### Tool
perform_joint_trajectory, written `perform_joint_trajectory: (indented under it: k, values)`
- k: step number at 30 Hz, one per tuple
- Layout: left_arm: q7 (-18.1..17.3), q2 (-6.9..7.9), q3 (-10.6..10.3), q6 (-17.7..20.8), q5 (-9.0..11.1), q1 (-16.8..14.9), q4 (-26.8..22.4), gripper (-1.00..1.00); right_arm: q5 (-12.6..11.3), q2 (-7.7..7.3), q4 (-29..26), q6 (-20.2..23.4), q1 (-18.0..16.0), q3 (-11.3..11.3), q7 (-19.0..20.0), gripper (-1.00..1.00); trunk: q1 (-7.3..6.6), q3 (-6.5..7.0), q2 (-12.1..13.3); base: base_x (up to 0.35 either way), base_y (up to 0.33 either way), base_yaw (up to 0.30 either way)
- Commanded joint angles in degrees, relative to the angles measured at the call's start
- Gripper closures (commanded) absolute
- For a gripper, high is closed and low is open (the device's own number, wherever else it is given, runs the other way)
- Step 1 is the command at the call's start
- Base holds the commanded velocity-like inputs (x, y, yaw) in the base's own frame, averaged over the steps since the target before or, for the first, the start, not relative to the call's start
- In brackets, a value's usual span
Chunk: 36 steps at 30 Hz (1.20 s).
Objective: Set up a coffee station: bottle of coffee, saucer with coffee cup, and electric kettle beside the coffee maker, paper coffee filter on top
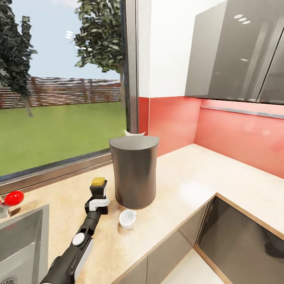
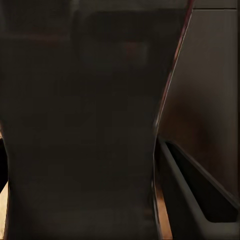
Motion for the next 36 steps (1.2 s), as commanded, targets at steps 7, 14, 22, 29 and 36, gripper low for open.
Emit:
perform_joint_trajectory:
  k: [7, 14, 22, 29, 36]
  values:
    - [0.09, -0.13, -0.14, -0.68, 0.45, 0.06, 1.17, 1.0, -0.06, 0.02, 0.07, -0.19, -0.06, 0.4, 0.01, -1.0, 0.03, -0.13, -0.13, 0.001, 0.0, 0.0]
    - [0.09, -0.13, -0.19, -4.33, 0.47, -0.01, 3.97, 1.0, -0.08, 0.02, 0.07, -0.19, -0.06, 0.4, 0.01, -1.0, 0.03, -0.13, -0.13, 0.0, 0.0, 0.0]
    - [0.06, -0.29, -0.31, -4.47, 0.62, -0.02, 4.27, 1.0, -0.08, 0.02, 0.07, -0.19, -0.06, 0.4, 0.01, -1.0, 0.03, -0.13, -0.13, 0.0, 0.0, 0.0]
    - [0.04, -0.31, -0.4, -4.5, 0.39, -0.02, 4.28, 1.0, -0.08, 0.02, 0.07, -0.19, -0.06, 0.4, 0.01, -1.0, 0.03, -0.13, -0.13, 0.037, 0.0, 0.0]
    - [0.05, -0.33, -0.4, -4.55, 0.72, -0.02, 4.28, 1.0, -0.04, 0.02, 0.07, -0.19, -0.06, 0.4, 0.01, -1.0, 0.03, -0.13, -0.13, 0.013, 0.0, 0.0]
